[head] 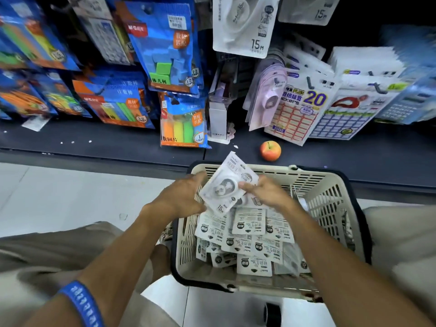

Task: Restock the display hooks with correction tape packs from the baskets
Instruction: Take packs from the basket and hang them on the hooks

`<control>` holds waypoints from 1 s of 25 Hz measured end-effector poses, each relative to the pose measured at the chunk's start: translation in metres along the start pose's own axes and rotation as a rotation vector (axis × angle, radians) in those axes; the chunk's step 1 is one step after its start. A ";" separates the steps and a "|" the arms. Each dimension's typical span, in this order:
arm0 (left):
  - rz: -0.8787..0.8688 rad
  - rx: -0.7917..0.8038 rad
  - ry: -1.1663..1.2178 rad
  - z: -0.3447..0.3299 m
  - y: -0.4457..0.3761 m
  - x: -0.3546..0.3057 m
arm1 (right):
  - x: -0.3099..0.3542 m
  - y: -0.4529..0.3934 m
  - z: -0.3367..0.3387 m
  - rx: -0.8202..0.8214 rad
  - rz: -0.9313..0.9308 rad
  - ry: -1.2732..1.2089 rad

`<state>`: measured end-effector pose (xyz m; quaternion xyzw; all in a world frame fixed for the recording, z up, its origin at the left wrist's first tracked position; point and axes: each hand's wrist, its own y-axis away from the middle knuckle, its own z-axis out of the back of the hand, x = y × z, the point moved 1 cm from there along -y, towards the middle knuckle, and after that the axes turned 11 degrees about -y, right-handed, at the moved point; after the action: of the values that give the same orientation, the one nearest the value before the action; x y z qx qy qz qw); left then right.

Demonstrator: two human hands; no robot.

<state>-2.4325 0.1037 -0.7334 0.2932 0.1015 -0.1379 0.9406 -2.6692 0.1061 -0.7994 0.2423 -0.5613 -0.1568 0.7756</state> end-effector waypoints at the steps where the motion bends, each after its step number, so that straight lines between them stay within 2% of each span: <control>1: -0.008 -0.022 0.176 -0.001 0.000 -0.001 | 0.014 0.003 0.016 0.075 -0.034 -0.073; 4: -0.086 0.064 0.658 -0.007 -0.003 -0.005 | 0.043 0.010 0.027 0.328 0.009 -0.284; 5: -0.113 0.141 0.736 -0.008 -0.003 -0.007 | 0.047 0.014 0.022 0.320 0.048 -0.375; 7: -0.115 0.235 0.834 -0.009 0.000 -0.008 | 0.049 0.019 0.002 0.126 0.066 -0.566; 9: -0.026 0.277 0.827 -0.012 0.002 0.000 | 0.045 0.017 -0.018 -0.130 0.027 -0.645; 10: -0.010 0.327 0.780 -0.013 0.003 0.002 | 0.044 0.013 -0.024 -0.163 -0.010 -0.666; 12: -0.045 0.401 0.575 -0.015 0.006 0.001 | 0.043 0.008 -0.026 -0.051 -0.033 -0.703; 13: -0.044 0.374 0.472 -0.016 0.006 -0.001 | 0.037 0.009 -0.024 0.003 -0.017 -0.688; 14: -0.019 0.310 0.400 -0.018 0.004 -0.002 | 0.023 0.011 -0.019 -0.001 0.005 -0.593; 16: 0.070 0.152 0.348 -0.021 0.000 -0.001 | -0.020 0.019 -0.002 -0.038 0.041 -0.117; 19: 0.185 -0.038 0.375 -0.023 -0.006 0.008 | -0.088 0.032 -0.002 0.229 -0.064 0.637; 20: 0.209 -0.077 0.393 -0.023 -0.008 0.010 | -0.100 0.034 -0.009 0.254 -0.035 0.816; 23: 0.243 -0.161 0.330 -0.023 -0.013 0.008 | -0.104 0.033 -0.019 0.092 0.104 1.094; 25: 0.290 -0.195 0.275 -0.024 -0.016 0.007 | -0.097 0.033 -0.016 -0.028 0.156 1.093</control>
<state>-2.4335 0.1042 -0.7633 0.2284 0.1985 0.0506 0.9518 -2.6860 0.1871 -0.8623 0.2359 -0.0913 0.0424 0.9665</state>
